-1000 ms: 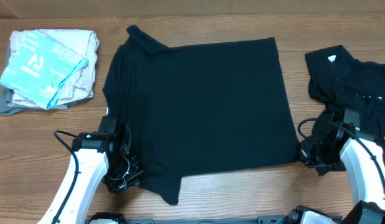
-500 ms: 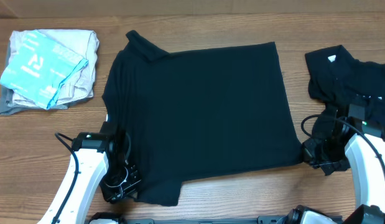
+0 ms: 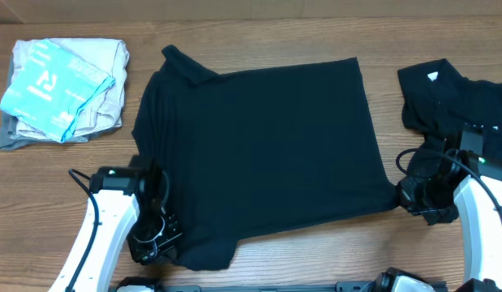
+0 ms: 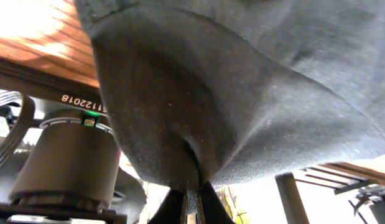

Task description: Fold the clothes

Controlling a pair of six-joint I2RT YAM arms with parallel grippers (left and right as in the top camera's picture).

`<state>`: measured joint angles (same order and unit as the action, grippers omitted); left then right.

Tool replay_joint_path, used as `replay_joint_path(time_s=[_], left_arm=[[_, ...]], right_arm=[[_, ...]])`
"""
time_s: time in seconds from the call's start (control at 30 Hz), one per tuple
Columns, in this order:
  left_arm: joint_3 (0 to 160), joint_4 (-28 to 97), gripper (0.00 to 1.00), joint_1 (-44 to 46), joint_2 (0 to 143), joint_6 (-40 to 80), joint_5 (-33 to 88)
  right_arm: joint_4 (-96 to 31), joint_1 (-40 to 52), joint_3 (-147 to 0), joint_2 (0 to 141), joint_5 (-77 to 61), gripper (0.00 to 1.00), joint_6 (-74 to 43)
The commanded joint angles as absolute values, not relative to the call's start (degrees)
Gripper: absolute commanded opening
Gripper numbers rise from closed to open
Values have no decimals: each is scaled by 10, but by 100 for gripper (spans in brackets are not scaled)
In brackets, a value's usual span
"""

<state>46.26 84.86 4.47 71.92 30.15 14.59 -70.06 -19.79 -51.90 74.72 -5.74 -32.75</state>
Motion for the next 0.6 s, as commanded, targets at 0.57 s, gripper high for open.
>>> replay_joint_path(time_s=[0.57], left_arm=[[563, 794, 4, 45, 732, 283, 101]], right_arm=[[-673, -190, -624, 837, -67, 4, -295]])
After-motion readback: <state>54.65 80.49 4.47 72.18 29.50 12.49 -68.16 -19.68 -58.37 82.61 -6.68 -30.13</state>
